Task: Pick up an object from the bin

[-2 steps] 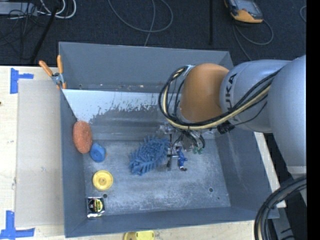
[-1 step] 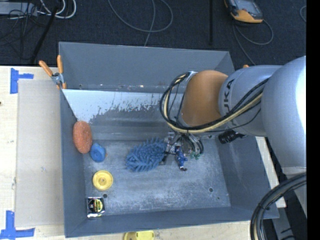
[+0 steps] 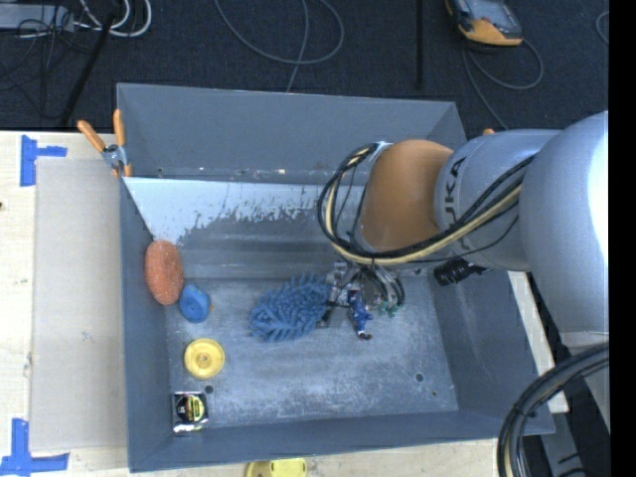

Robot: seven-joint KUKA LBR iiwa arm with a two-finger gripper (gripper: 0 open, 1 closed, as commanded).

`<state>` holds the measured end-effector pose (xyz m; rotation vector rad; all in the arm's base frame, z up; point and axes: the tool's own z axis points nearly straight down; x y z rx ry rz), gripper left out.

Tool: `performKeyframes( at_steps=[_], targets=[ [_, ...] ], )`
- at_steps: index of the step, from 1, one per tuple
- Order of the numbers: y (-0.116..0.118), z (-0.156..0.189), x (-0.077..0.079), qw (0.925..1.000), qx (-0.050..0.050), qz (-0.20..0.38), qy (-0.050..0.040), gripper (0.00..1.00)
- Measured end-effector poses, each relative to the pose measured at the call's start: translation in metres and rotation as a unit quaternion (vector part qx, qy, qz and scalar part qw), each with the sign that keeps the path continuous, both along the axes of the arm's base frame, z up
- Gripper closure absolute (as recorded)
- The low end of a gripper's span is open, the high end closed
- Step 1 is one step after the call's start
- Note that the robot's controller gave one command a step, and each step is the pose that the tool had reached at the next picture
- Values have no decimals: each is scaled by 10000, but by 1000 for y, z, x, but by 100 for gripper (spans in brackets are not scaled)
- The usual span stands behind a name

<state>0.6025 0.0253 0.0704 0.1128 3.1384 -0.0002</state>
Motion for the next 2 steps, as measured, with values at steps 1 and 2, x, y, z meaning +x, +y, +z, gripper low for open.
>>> performKeyframes(
  at_steps=[1, 2],
  targets=[
    [1, 3, -2, 10000, -1, -8, 13, 0],
    [11, 38, -7, 10000, 2, -23, -2, 100]
  ],
)
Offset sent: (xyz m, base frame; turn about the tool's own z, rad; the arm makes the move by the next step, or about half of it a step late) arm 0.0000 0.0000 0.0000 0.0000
